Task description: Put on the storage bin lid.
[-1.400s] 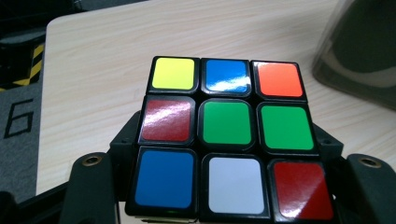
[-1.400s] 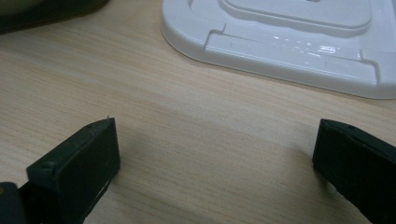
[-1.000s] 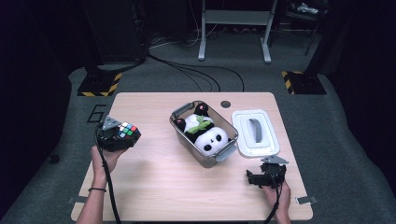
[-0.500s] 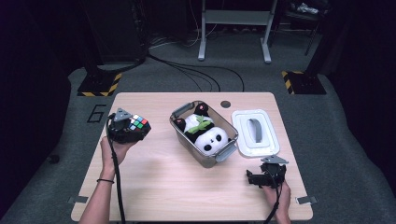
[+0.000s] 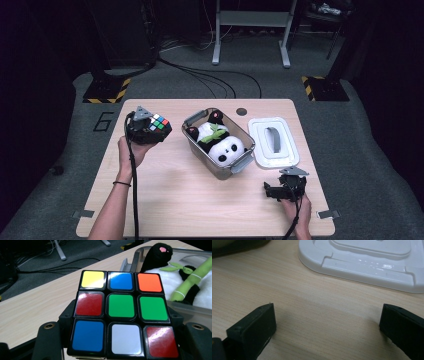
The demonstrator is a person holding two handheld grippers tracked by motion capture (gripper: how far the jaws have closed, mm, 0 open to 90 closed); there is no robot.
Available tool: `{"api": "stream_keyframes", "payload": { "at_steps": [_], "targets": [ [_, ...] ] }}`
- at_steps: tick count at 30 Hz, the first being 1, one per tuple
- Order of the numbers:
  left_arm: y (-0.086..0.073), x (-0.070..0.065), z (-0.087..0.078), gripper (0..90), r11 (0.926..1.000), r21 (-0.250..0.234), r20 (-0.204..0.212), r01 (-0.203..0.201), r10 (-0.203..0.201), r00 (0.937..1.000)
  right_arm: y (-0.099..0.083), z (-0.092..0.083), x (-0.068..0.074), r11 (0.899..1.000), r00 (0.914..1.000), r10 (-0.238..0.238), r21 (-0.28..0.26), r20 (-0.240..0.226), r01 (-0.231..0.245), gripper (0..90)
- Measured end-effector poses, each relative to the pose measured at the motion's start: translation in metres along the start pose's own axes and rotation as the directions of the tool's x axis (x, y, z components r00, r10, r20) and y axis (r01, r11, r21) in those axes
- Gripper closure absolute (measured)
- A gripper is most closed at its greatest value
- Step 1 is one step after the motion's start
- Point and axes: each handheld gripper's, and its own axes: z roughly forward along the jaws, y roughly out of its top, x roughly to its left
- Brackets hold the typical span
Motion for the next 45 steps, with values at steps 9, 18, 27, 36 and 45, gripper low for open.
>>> {"api": "stream_keyframes", "payload": {
  "at_steps": [9,18,27,36,45],
  "targets": [
    [0.017,-0.007,0.016,34.0,0.9999,-0.007,0.039,-0.010,0.011,0.9992,0.000,0.000,0.000,1.000,1.0000,0.000,0.000,0.000,0.000,0.0],
    [0.035,-0.018,0.031,33.9,0.9994,-0.029,0.070,-0.018,0.020,0.9974,0.000,0.000,0.000,1.000,1.0000,0.000,0.000,0.000,0.000,0.0],
    [0.049,-0.027,0.047,34.0,0.9992,-0.030,0.107,-0.025,0.028,0.9938,0.000,0.000,0.000,1.000,1.0000,0.000,0.000,0.000,0.000,0.0],
    [0.060,-0.038,0.063,33.9,0.9990,-0.021,0.147,-0.038,0.041,0.9883,0.000,0.000,0.000,1.000,1.0000,0.000,0.000,0.000,0.000,0.0],
    [0.066,-0.052,0.085,33.9,0.9983,-0.003,0.178,-0.058,0.057,0.9824,0.000,0.000,0.000,1.000,1.0000,0.000,0.000,0.000,0.000,0.0]
  ]
}}
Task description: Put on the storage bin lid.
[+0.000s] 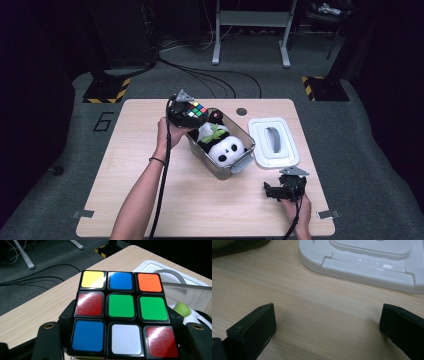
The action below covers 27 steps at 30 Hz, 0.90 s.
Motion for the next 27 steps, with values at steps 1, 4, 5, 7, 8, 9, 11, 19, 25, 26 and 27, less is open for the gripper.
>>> {"api": "stream_keyframes", "payload": {
  "at_steps": [1,4,5,7,8,9,11,19,25,26,27],
  "targets": [
    [0.000,0.000,0.002,33.9,1.0000,0.006,0.001,-0.007,0.007,1.0000,0.000,0.000,0.000,1.000,1.0000,0.000,0.000,0.000,0.000,0.0],
    [0.000,-0.002,0.011,33.9,0.9999,0.016,0.006,-0.006,0.005,1.0000,0.000,0.000,0.000,1.000,1.0000,0.000,0.000,0.000,0.000,0.0],
    [0.000,-0.003,0.013,33.9,0.9998,0.020,0.006,-0.007,0.007,1.0000,0.000,0.000,0.000,1.000,1.0000,0.000,0.000,0.000,0.000,0.0],
    [0.000,-0.004,0.019,33.8,0.9992,0.037,0.007,-0.013,0.013,0.9999,0.000,0.000,0.000,1.000,1.0000,0.000,0.000,-0.001,0.000,0.0],
    [0.000,-0.004,0.021,33.8,0.9990,0.042,0.005,-0.016,0.016,0.9999,0.000,0.000,0.000,1.000,1.0000,0.000,0.000,-0.001,0.000,0.0],
    [0.000,-0.005,0.024,33.8,0.9983,0.053,-0.001,-0.024,0.024,0.9997,0.000,0.000,0.000,1.000,1.0000,0.000,0.000,-0.001,0.000,0.0],
    [-0.001,-0.006,0.029,33.8,0.9976,0.065,-0.003,-0.024,0.025,0.9997,0.000,0.000,0.000,1.000,1.0000,0.000,0.000,-0.002,0.000,0.1],
    [-0.005,-0.006,0.036,27.8,0.9946,0.095,-0.024,-0.041,0.043,0.9988,0.000,0.000,0.000,1.000,1.0000,-0.002,0.000,-0.005,0.002,0.3],
    [-0.002,-0.006,0.025,25.7,0.9955,0.078,-0.051,-0.053,0.058,0.9970,0.000,0.000,0.000,1.000,1.0000,-0.005,-0.002,-0.007,0.005,0.6],
    [-0.002,-0.007,0.023,26.2,0.9957,0.071,-0.053,-0.059,0.063,0.9966,0.000,0.000,0.000,1.000,1.0000,-0.005,-0.002,-0.007,0.005,0.6],
    [-0.001,-0.007,0.022,27.1,0.9953,0.069,-0.058,-0.068,0.072,0.9957,0.000,0.000,0.000,1.000,1.0000,-0.006,-0.002,-0.007,0.006,0.6]
  ]
}}
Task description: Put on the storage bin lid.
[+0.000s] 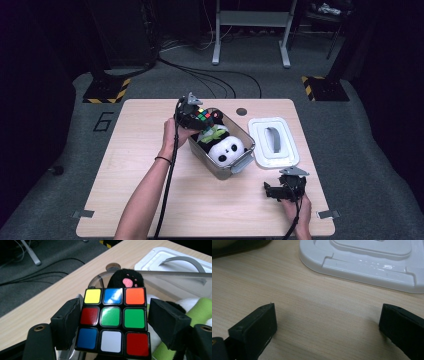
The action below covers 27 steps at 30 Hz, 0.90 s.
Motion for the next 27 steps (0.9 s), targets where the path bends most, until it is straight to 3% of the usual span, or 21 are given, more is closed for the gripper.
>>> {"api": "stream_keyframes", "payload": {
  "at_steps": [4,11,20,27],
  "targets": [
    [0.002,0.001,0.000,30.4,0.9998,0.016,0.001,-0.009,0.009,1.0000,0.000,0.000,0.000,1.000,1.0000,0.002,0.001,0.000,-0.002,0.6],
    [0.000,0.006,0.007,30.0,0.9993,0.023,0.027,0.030,-0.031,0.9992,0.000,0.000,0.000,1.000,1.0000,0.002,0.001,0.000,-0.002,0.6],
    [-0.002,0.008,0.010,29.5,0.9987,0.040,0.035,0.030,-0.032,0.9989,0.000,0.000,0.000,1.000,1.0000,0.002,0.001,0.001,-0.002,0.6],
    [-0.002,0.013,0.000,26.0,0.9966,0.011,0.037,0.082,-0.082,0.9959,0.000,0.000,0.000,1.000,1.0000,0.002,0.001,0.001,-0.002,0.6]
  ]
}}
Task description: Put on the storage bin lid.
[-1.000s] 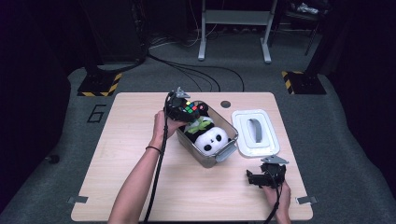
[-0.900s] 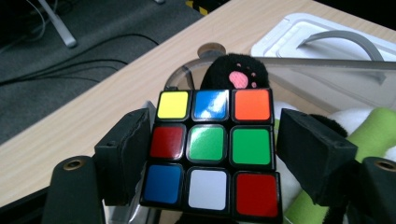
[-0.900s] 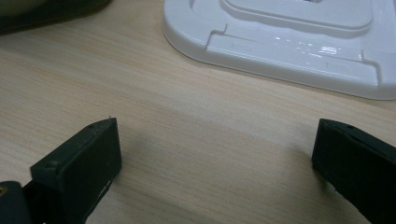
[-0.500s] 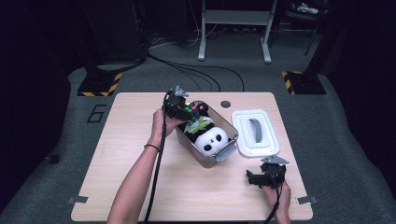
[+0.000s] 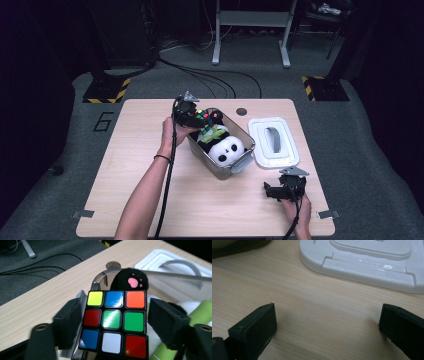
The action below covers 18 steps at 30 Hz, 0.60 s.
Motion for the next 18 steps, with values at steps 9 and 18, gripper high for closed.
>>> {"api": "stream_keyframes", "payload": {
  "at_steps": [9,18],
  "targets": [
    [0.000,0.002,-0.026,16.0,0.9996,-0.026,-0.013,0.012,-0.012,0.9998,0.000,0.000,0.000,1.000,1.0000,0.000,0.000,0.001,0.000,0.6],
    [-0.012,0.007,-0.052,14.4,0.9988,-0.044,-0.021,0.023,-0.024,0.9995,0.000,0.000,0.000,1.000,1.0000,0.000,0.000,0.001,0.000,0.6]
  ]
}}
